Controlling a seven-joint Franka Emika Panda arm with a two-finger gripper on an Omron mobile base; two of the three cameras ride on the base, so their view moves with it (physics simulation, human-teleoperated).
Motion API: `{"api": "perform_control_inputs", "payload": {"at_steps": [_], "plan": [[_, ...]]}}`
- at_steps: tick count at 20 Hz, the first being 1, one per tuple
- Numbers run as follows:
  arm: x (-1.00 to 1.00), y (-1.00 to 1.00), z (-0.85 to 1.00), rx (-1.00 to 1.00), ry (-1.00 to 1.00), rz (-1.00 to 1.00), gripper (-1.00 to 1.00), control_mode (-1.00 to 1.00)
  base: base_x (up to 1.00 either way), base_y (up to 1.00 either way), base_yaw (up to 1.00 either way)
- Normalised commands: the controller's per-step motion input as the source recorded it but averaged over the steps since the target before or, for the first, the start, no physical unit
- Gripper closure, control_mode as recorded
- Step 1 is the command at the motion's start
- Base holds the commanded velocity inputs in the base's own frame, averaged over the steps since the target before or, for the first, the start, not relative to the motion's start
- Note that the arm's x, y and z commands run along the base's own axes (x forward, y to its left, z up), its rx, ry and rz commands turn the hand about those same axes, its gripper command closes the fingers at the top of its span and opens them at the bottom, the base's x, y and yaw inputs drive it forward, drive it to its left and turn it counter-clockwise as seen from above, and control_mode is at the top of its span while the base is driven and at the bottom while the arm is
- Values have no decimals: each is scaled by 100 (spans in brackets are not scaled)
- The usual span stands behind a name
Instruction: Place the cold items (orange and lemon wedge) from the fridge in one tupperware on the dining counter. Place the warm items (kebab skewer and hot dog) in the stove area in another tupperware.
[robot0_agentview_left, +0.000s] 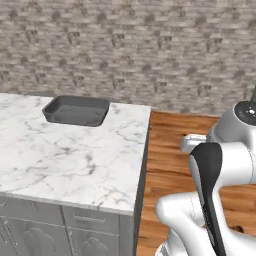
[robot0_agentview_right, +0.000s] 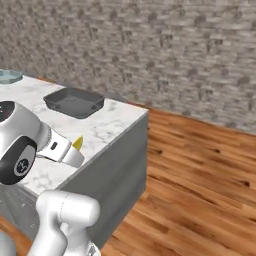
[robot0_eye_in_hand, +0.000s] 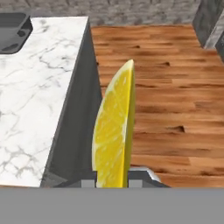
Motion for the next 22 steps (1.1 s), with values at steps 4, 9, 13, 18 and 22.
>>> {"api": "perform_control_inputs", "payload": {"at_steps": [4,9,13,18,22], "plan": [[0,0,0,0,0,0,100,100,47,-88,41],[0,0,0,0,0,0,100,100,7,-98,35],[0,0,0,0,0,0,100,100,7,-100,34],[0,0,0,0,0,0,100,100,53,-85,41],[0,0,0,0,0,0,100,100,73,-63,50]]}}
